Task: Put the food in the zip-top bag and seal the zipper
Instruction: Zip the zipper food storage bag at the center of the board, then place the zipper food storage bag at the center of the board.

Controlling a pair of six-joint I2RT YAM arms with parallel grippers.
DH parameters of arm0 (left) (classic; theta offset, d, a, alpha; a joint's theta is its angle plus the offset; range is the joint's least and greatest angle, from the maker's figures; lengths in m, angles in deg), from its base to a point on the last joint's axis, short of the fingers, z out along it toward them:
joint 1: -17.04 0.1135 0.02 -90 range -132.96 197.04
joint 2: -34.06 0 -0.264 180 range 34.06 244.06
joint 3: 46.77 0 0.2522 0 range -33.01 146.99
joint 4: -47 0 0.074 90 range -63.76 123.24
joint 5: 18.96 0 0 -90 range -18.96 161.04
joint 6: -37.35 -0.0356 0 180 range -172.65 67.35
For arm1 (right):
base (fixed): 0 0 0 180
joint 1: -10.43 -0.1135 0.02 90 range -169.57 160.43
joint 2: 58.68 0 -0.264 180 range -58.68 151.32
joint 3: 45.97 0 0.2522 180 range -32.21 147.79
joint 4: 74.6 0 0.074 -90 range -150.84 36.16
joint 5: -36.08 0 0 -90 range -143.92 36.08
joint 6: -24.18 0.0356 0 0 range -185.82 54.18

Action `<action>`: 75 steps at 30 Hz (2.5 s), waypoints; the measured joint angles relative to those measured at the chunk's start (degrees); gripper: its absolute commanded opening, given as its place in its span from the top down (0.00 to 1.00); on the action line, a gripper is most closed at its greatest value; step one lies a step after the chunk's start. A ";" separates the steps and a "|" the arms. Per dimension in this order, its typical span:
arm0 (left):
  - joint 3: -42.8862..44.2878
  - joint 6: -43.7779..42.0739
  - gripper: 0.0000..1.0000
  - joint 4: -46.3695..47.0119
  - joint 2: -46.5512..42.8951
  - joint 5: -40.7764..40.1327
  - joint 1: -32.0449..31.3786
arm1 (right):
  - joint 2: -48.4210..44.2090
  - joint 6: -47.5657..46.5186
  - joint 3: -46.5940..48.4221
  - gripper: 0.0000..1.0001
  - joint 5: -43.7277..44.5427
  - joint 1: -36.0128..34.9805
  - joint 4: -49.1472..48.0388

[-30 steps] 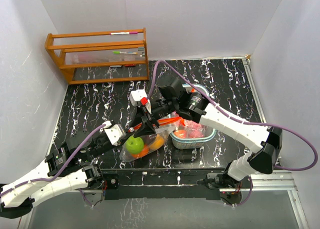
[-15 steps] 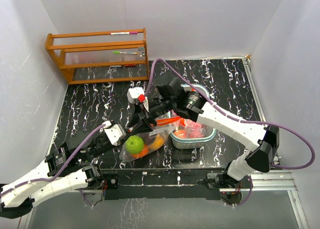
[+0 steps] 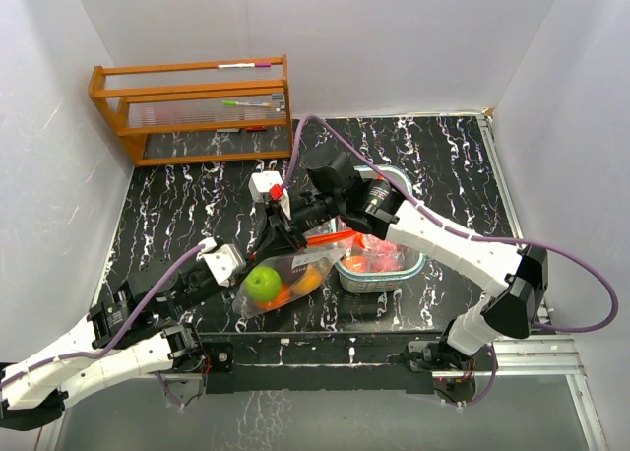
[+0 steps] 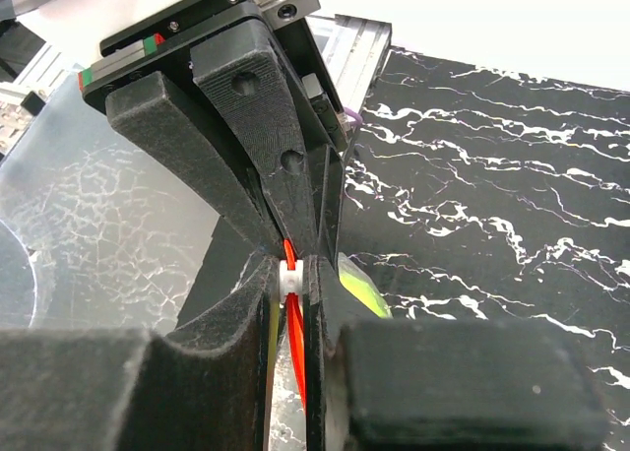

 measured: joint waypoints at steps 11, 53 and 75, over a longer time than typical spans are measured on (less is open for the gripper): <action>3.67 -0.02 1.00 -2.23 -1.33 -2.34 0.00 | -4.02 0.70 -3.28 0.92 7.17 -0.07 -2.84; 8.48 -2.19 1.00 4.61 -0.87 -31.98 -0.11 | -21.18 6.49 -26.29 0.92 24.74 4.98 -3.02; 6.67 -1.75 1.00 12.79 4.46 -39.54 -0.11 | -21.84 16.28 -26.71 0.02 45.03 5.35 -0.76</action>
